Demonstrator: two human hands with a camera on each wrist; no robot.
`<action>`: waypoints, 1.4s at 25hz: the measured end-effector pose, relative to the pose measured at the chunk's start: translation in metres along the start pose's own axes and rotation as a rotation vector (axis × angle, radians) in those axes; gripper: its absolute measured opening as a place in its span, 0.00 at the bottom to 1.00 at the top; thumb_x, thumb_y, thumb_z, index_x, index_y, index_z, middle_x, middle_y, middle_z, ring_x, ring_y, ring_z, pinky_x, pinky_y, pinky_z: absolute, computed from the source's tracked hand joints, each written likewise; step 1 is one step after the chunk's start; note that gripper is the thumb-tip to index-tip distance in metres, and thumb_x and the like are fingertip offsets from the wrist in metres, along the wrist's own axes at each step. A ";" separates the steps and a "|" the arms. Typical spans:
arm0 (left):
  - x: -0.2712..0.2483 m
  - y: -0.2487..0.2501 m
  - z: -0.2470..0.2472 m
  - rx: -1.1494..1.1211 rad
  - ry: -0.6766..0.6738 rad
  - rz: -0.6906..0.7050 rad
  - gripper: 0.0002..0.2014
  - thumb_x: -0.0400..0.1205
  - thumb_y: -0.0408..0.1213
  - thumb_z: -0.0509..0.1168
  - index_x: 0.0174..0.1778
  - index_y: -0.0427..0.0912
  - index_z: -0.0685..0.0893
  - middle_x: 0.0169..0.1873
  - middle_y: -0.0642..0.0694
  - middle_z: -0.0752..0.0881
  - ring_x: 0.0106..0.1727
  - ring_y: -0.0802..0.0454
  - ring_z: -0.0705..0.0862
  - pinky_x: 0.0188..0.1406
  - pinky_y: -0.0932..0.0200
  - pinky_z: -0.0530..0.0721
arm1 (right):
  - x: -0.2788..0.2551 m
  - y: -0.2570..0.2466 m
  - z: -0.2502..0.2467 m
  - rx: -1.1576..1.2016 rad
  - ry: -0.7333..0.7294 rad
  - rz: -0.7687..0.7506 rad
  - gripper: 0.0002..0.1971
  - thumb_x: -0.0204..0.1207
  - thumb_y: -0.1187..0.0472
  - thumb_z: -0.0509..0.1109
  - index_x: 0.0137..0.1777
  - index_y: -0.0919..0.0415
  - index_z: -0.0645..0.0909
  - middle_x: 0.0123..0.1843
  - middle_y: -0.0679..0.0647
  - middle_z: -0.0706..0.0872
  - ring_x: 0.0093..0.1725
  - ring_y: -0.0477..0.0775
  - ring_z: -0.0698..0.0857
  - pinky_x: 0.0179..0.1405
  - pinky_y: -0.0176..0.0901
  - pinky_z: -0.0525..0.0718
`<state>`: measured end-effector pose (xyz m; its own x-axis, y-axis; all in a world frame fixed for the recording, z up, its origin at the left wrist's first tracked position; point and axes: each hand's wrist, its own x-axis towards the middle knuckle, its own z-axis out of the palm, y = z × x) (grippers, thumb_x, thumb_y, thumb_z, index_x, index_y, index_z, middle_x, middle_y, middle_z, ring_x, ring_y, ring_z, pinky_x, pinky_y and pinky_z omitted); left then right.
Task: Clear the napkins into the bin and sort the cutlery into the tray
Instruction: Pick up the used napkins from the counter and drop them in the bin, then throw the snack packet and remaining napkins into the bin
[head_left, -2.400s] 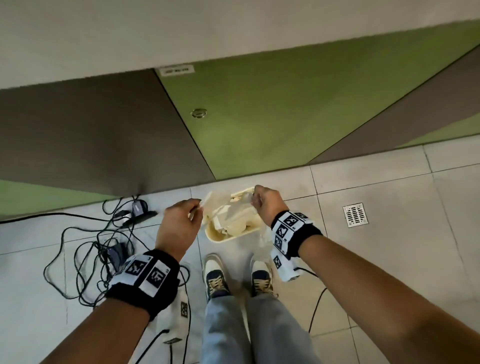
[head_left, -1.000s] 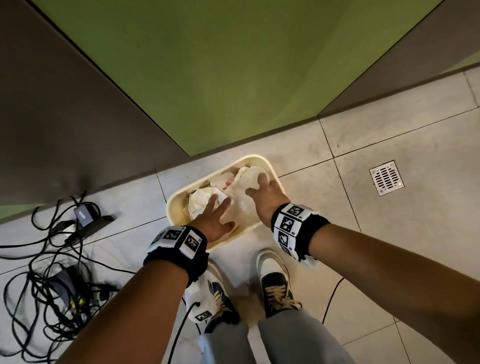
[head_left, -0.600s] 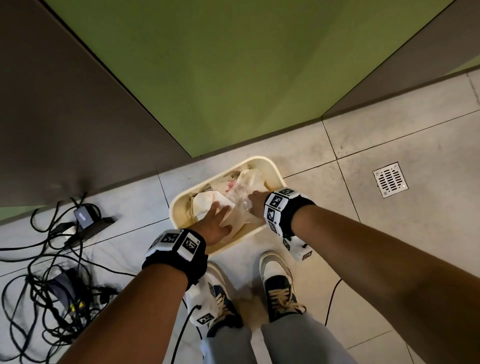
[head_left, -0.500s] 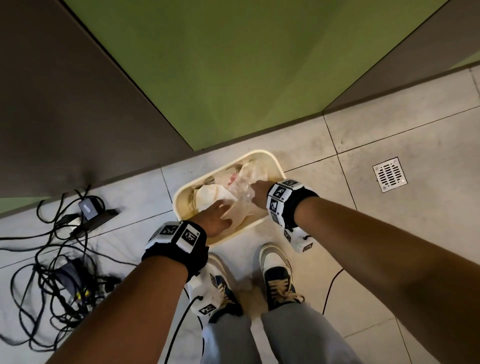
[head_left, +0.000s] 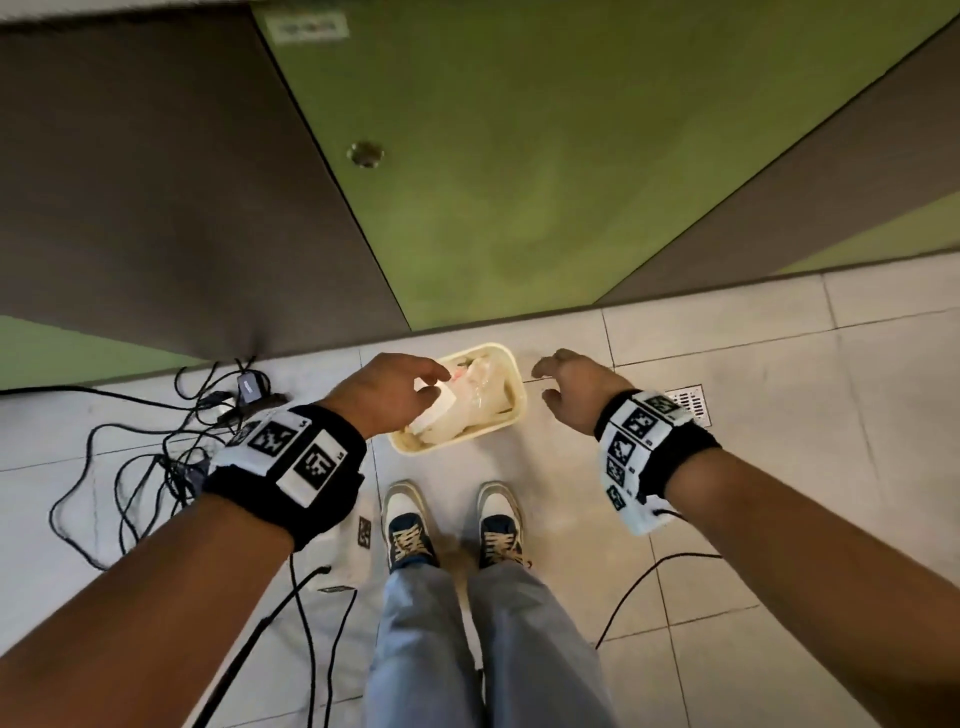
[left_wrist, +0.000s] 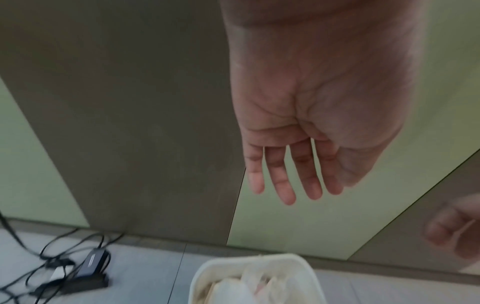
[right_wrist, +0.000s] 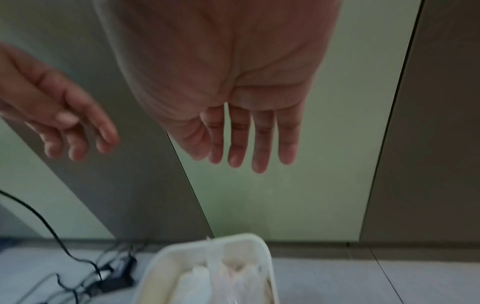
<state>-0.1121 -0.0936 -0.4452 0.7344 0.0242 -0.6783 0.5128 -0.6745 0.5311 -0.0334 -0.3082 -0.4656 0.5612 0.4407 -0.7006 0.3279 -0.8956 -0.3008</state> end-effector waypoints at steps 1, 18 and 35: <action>-0.020 0.014 -0.010 0.004 0.005 0.014 0.13 0.81 0.37 0.63 0.60 0.48 0.85 0.60 0.47 0.86 0.46 0.51 0.82 0.59 0.59 0.79 | -0.020 -0.007 -0.013 -0.007 0.013 -0.025 0.20 0.77 0.63 0.60 0.70 0.57 0.72 0.69 0.59 0.75 0.66 0.63 0.78 0.65 0.51 0.79; -0.274 0.171 -0.241 0.041 0.567 0.159 0.13 0.80 0.39 0.65 0.61 0.46 0.84 0.55 0.45 0.87 0.46 0.54 0.80 0.52 0.66 0.72 | -0.218 -0.103 -0.255 -0.164 0.344 -0.278 0.16 0.79 0.60 0.61 0.66 0.57 0.76 0.63 0.55 0.85 0.59 0.56 0.83 0.59 0.43 0.79; -0.261 0.037 -0.437 -0.013 0.983 -0.158 0.35 0.70 0.39 0.74 0.74 0.44 0.70 0.69 0.33 0.73 0.72 0.37 0.72 0.73 0.51 0.69 | -0.138 -0.363 -0.356 -0.045 0.522 -0.517 0.14 0.76 0.61 0.66 0.61 0.61 0.80 0.61 0.61 0.84 0.59 0.59 0.82 0.62 0.43 0.76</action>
<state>-0.0907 0.1975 -0.0267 0.6962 0.7175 -0.0229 0.6370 -0.6028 0.4805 0.0406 -0.0224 -0.0295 0.6118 0.7876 -0.0736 0.6733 -0.5673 -0.4742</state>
